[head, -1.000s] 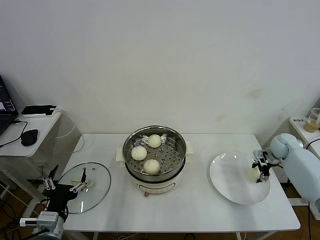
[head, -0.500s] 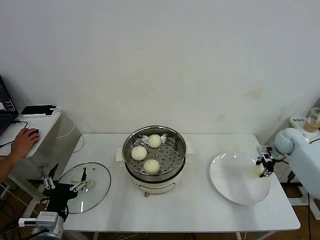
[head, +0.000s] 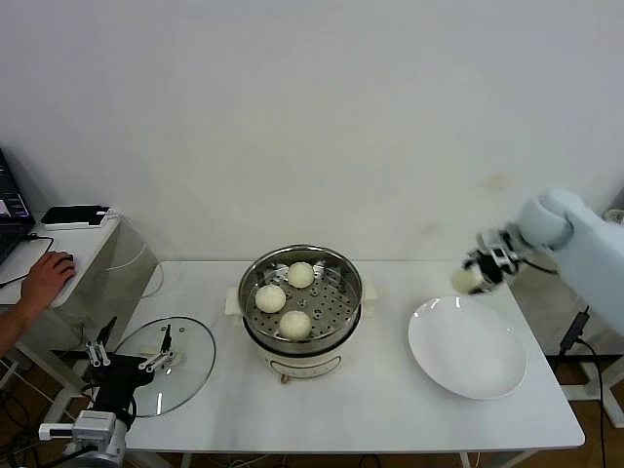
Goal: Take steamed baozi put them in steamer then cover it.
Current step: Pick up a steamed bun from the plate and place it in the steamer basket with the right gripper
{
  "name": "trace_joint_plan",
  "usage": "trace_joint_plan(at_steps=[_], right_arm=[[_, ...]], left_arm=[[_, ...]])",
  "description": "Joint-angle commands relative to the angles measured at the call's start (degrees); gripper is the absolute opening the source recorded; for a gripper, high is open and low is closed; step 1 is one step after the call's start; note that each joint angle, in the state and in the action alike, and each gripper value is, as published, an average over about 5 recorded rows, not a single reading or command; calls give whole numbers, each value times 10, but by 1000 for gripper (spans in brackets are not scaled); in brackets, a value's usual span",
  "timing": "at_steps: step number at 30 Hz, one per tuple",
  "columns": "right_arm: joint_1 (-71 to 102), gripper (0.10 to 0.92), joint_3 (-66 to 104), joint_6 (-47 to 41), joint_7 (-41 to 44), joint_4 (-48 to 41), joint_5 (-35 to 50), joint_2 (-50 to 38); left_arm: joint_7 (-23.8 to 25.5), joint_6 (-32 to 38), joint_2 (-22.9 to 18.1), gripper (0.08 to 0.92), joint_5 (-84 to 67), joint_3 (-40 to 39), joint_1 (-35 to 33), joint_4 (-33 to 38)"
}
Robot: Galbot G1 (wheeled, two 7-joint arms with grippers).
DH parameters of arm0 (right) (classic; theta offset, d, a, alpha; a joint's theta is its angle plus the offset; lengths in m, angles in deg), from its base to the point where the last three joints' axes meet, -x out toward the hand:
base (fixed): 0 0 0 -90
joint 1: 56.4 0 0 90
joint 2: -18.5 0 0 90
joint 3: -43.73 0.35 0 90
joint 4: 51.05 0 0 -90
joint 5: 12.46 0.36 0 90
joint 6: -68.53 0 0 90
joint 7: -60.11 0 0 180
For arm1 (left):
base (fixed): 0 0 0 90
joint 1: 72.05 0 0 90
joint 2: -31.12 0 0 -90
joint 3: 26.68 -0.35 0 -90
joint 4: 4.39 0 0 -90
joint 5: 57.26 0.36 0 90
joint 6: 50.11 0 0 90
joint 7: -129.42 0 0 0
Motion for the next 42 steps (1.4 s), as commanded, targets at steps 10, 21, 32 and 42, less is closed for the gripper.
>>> trace_joint_plan(at_steps=[10, 21, 32, 42], right_arm=[[-164, 594, -208, -202, -141, 28, 322, 248], [-108, 594, -240, -250, -164, -16, 286, 279], [-75, 594, -239, -259, -157, -36, 248, 271], [-72, 597, -238, -260, -153, -37, 231, 269]], left_arm=[[0, 0, -8, 823, 1, 0, 3, -8], [0, 0, -16, 823, -4, 10, 9, -5], [0, 0, -14, 823, -11, 18, 10, -5], [0, 0, -14, 823, -13, 18, 13, -7]])
